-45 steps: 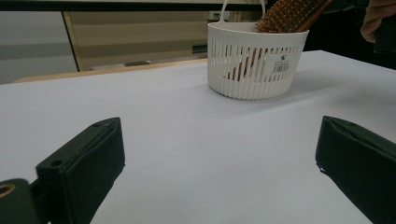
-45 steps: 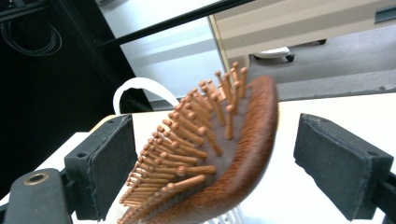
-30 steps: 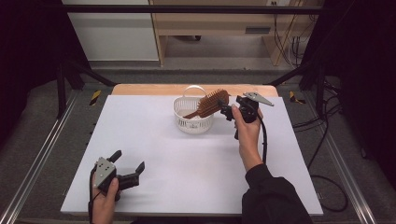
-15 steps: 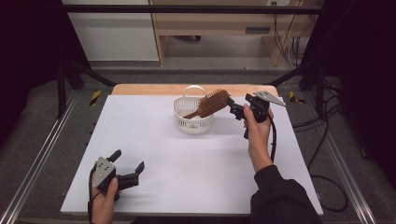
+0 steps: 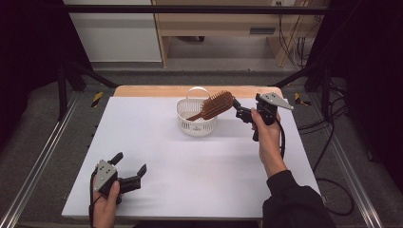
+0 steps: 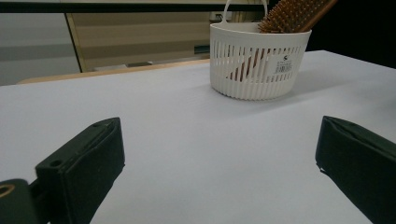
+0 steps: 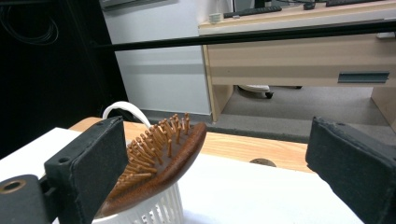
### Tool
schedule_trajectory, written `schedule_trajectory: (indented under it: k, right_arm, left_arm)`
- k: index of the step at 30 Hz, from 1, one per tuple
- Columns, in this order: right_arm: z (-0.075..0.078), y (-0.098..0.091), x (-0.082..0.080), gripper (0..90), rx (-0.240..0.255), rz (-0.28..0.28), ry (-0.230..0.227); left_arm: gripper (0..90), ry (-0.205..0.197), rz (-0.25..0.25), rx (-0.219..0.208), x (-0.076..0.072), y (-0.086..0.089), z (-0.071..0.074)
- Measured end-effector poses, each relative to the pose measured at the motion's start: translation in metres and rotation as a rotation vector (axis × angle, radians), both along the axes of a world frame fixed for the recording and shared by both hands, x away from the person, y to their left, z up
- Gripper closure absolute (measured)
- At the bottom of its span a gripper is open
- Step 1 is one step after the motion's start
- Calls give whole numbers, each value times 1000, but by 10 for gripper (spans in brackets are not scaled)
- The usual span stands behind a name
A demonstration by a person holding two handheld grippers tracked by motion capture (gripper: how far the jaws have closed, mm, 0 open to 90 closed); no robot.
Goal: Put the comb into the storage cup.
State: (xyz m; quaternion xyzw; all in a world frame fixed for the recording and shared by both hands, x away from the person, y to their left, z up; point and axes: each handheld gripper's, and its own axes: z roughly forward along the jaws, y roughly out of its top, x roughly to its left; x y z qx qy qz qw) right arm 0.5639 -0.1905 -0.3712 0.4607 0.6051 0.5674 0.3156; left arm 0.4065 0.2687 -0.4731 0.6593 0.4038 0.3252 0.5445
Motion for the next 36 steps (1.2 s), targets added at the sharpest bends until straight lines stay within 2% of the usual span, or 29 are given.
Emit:
schedule_trajectory:
  k: [19,36]
  right_arm:
    - [2,-20,-20,51,-39,10,-75]
    - [2,-47,-44,35,-40,-2,-101]
  left_arm:
    - [14,0,7,-7,0,2,0]
    - [13,-15,42,-33,-1,15,3]
